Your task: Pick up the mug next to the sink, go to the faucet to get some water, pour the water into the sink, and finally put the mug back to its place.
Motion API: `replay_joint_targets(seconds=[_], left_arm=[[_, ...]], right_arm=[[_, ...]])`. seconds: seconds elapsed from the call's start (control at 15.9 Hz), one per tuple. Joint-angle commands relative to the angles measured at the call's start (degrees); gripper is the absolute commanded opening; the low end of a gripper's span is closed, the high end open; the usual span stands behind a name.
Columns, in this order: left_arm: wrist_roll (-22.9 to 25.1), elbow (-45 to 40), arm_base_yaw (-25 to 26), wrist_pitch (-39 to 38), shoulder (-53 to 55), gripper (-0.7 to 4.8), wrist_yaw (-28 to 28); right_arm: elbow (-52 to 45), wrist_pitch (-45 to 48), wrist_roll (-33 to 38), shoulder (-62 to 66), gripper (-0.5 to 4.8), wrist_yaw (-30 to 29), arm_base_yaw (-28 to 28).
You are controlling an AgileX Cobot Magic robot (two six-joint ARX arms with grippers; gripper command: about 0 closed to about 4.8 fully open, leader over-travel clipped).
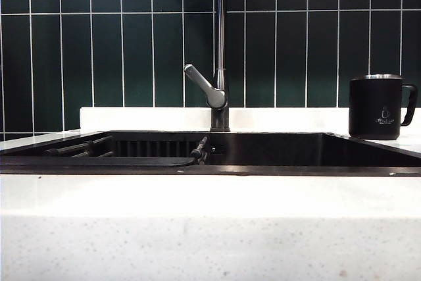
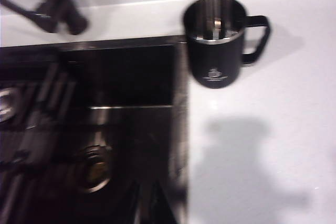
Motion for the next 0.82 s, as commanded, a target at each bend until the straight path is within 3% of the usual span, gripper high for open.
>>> replay_joint_targets(seconds=[0.06, 0.31, 0.38, 0.44, 0.57, 0.82], left_arm=[[-1.5, 0.1, 0.0, -2.0, -5.9, 1.16, -0.4], [-1.9, -0.8, 0.0, -0.1, -5.7, 1.15, 2.6], [-1.9, -2.1, 0.0, 1.6, -5.4, 1.11, 0.7], [-3.4, -4.0, 0.0, 3.8, -5.2, 0.66, -4.9], [-6.3, -6.8, 0.0, 7.6, -5.2, 0.57, -8.8], [-7.2, -12.8, 0.0, 14.2, -5.6, 0.56, -9.2]], right_arm=[[0.2, -3.6, 1.0, -6.7, 0.40, 0.5, 4.9], [0.2, -4.0, 0.7, -13.7, 0.44, 0.3, 5.5], [0.2, -3.9, 0.3, -14.2, 0.44, 0.3, 5.5], [0.0, -3.9, 0.2, -13.8, 0.38, 0.5, 5.5], [-1.8, -1.3, -1.9, -13.6, 0.38, 1.4, 5.5], [-9.3, 6.8, -4.7, -14.4, 0.38, 4.5, 5.5]])
